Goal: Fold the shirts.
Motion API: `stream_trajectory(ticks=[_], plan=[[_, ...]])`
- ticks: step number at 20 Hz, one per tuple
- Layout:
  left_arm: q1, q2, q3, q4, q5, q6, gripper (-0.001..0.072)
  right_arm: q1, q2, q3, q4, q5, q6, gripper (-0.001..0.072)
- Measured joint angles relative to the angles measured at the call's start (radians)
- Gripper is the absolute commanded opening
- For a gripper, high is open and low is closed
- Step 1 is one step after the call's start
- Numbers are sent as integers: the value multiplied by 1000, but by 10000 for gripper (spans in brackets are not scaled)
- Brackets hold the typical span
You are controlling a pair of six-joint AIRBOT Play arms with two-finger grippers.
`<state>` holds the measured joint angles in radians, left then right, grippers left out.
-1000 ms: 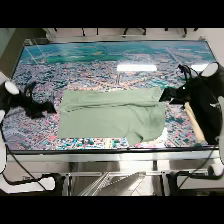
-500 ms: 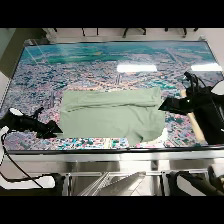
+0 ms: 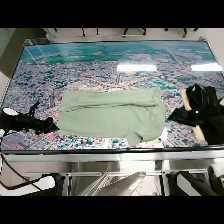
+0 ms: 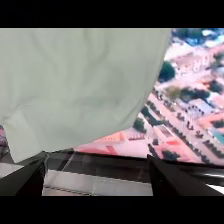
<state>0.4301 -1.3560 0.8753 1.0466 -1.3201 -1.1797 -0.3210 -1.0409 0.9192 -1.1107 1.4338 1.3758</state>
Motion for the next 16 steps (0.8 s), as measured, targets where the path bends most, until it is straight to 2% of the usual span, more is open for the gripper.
stream_trajectory(ticks=[4, 7, 14, 15, 16], plan=[[-32, 103, 0, 16, -10, -41, 17, -112, 3, -220, 60, -72, -45, 696], [-76, 143, -1, 21, -11, -71, 17, -118, 3, -374, 169, -180, -70, 696], [-122, 169, -1, 26, -18, -135, 17, 72, -7, -534, 389, -422, -87, 693], [-124, 170, -1, 26, -20, -142, 17, 101, -19, -539, 412, -444, -87, 530], [-125, 171, -1, 26, -24, -146, 17, 126, -31, -542, 425, -465, -92, 152]])
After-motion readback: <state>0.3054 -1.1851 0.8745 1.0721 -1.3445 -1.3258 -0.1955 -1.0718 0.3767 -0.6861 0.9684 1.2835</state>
